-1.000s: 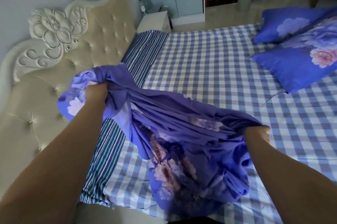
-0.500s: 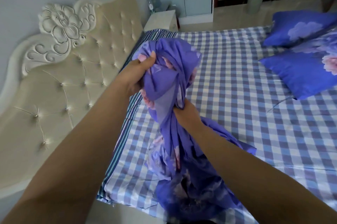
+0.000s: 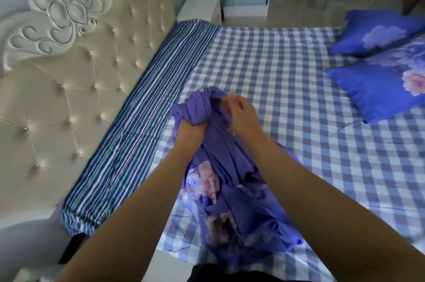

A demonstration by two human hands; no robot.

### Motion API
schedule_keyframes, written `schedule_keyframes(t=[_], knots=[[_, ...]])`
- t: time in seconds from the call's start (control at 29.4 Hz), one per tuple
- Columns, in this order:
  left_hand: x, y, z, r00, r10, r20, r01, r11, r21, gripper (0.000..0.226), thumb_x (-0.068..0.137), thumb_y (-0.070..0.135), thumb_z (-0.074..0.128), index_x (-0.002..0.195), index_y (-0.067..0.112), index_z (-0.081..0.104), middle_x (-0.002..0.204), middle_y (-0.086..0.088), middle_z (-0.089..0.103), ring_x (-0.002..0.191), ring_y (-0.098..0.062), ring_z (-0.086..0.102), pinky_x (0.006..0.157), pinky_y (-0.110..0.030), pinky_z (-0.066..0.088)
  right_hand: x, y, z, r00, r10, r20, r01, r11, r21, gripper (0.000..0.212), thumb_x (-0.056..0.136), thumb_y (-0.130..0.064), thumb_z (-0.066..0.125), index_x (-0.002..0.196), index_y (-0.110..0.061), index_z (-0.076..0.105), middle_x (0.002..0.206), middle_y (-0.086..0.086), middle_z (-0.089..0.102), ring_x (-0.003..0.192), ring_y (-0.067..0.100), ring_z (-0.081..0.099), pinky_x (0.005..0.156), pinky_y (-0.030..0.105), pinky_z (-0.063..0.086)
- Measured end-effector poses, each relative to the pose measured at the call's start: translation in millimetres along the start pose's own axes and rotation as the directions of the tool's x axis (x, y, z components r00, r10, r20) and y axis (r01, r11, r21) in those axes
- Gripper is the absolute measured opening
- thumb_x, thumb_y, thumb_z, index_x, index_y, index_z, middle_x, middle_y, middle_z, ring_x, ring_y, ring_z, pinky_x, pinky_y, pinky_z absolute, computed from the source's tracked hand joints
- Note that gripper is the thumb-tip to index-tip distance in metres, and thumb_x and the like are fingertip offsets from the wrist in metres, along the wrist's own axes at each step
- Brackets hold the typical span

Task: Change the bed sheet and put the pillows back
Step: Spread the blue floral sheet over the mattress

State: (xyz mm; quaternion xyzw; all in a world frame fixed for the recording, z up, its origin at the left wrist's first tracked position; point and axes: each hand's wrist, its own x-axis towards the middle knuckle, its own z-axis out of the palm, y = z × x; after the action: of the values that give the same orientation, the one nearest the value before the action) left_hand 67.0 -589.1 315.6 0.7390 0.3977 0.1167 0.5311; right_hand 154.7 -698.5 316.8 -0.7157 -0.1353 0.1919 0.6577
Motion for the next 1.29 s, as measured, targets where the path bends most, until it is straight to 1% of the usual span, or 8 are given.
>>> schedule_keyframes(t=[0.2, 0.41, 0.54, 0.71, 0.85, 1.02, 1.16, 1.29], knots=[[44.9, 44.3, -48.9, 0.999, 0.027, 0.037, -0.005, 0.867, -0.498, 0.008, 0.093, 0.017, 0.058, 0.100, 0.017, 0.061, 0.085, 0.002, 0.070, 0.077, -0.015, 0.067, 0.064, -0.024, 0.054, -33.5, 124.8, -23.2, 0.960, 0.198, 0.200, -0.114, 0.923, -0.367, 0.081, 0.082, -0.035, 0.071, 0.147, -0.016, 0.026, 0.143, 0.003, 0.045, 0.128, 0.020, 0.045, 0.104, 0.038, 0.041], [96.4, 62.4, -93.0, 0.979, 0.079, -0.187, -0.175, 0.795, -0.581, 0.022, 0.091, 0.000, 0.049, 0.083, 0.018, 0.058, 0.080, 0.002, 0.058, 0.072, -0.010, 0.057, 0.070, -0.025, 0.051, -24.6, 149.8, -4.4, 0.844, 0.505, 0.184, -0.042, 0.403, -0.914, 0.034, 0.095, -0.033, 0.049, 0.122, -0.014, 0.055, 0.129, 0.014, 0.056, 0.118, 0.031, 0.053, 0.095, 0.032, 0.038], [135.6, 28.7, -129.6, 0.910, -0.157, -0.384, -0.004, 0.923, -0.386, 0.025, 0.093, 0.024, 0.049, 0.107, 0.008, 0.063, 0.091, -0.001, 0.060, 0.089, -0.016, 0.048, 0.070, -0.029, 0.044, 18.6, 91.7, -77.1, 0.892, 0.371, -0.259, -0.362, 0.240, -0.901, 0.031, 0.092, -0.021, 0.048, 0.120, -0.012, 0.057, 0.124, 0.017, 0.059, 0.113, 0.033, 0.057, 0.090, 0.038, 0.046], [165.9, 9.1, -116.1, 0.939, -0.282, -0.197, 0.213, 0.926, -0.312, 0.040, 0.102, 0.016, 0.037, 0.133, -0.008, 0.042, 0.133, -0.024, 0.049, 0.123, -0.036, 0.047, 0.101, -0.043, 0.039, 65.2, 31.5, -115.7, 0.621, 0.084, -0.779, -0.659, 0.593, -0.462, 0.043, 0.087, -0.015, 0.046, 0.130, -0.014, 0.041, 0.137, 0.015, 0.046, 0.128, 0.034, 0.043, 0.102, 0.046, 0.034], [148.0, 32.9, -111.7, 0.861, -0.346, 0.373, 0.482, 0.788, -0.382, 0.038, 0.092, 0.038, 0.057, 0.108, 0.003, 0.061, 0.093, -0.012, 0.071, 0.091, -0.029, 0.064, 0.072, -0.041, 0.055, 53.5, 38.2, -61.4, 0.400, 0.247, -0.883, -0.593, 0.804, -0.043, 0.067, 0.085, -0.026, 0.057, 0.144, -0.010, 0.027, 0.147, 0.013, 0.030, 0.135, 0.030, 0.031, 0.110, 0.043, 0.028], [126.1, 54.3, -88.8, 0.762, -0.251, 0.597, 0.562, 0.715, -0.416, 0.025, 0.095, 0.023, 0.051, 0.107, 0.003, 0.059, 0.100, -0.015, 0.064, 0.090, -0.028, 0.061, 0.088, -0.040, 0.046, -24.3, 78.6, 132.5, 0.937, 0.243, -0.251, -0.300, 0.927, -0.223, 0.077, 0.068, -0.035, 0.080, 0.128, 0.001, 0.046, 0.119, 0.018, 0.050, 0.110, 0.020, 0.050, 0.097, 0.045, 0.038], [127.3, 68.4, -87.9, 0.712, -0.152, 0.685, 0.543, 0.737, -0.402, 0.025, 0.095, 0.023, 0.049, 0.090, 0.003, 0.062, 0.092, -0.017, 0.068, 0.085, -0.030, 0.065, 0.078, -0.040, 0.054, -9.7, 78.7, 157.9, 0.919, 0.257, -0.300, -0.304, 0.945, -0.120, 0.038, 0.088, -0.016, 0.059, 0.124, -0.003, 0.054, 0.109, 0.010, 0.060, 0.104, 0.029, 0.056, 0.086, 0.020, 0.043], [170.2, 34.9, -124.0, 0.844, -0.252, 0.474, 0.453, 0.808, -0.377, 0.022, 0.090, 0.028, 0.062, 0.099, 0.008, 0.063, 0.093, -0.009, 0.069, 0.084, -0.024, 0.066, 0.071, -0.036, 0.055, 18.4, 68.0, 91.7, 0.927, 0.254, -0.276, -0.329, 0.904, -0.274, 0.023, 0.091, -0.004, 0.049, 0.110, -0.002, 0.061, 0.108, 0.022, 0.064, 0.097, 0.029, 0.060, 0.079, 0.035, 0.045]])
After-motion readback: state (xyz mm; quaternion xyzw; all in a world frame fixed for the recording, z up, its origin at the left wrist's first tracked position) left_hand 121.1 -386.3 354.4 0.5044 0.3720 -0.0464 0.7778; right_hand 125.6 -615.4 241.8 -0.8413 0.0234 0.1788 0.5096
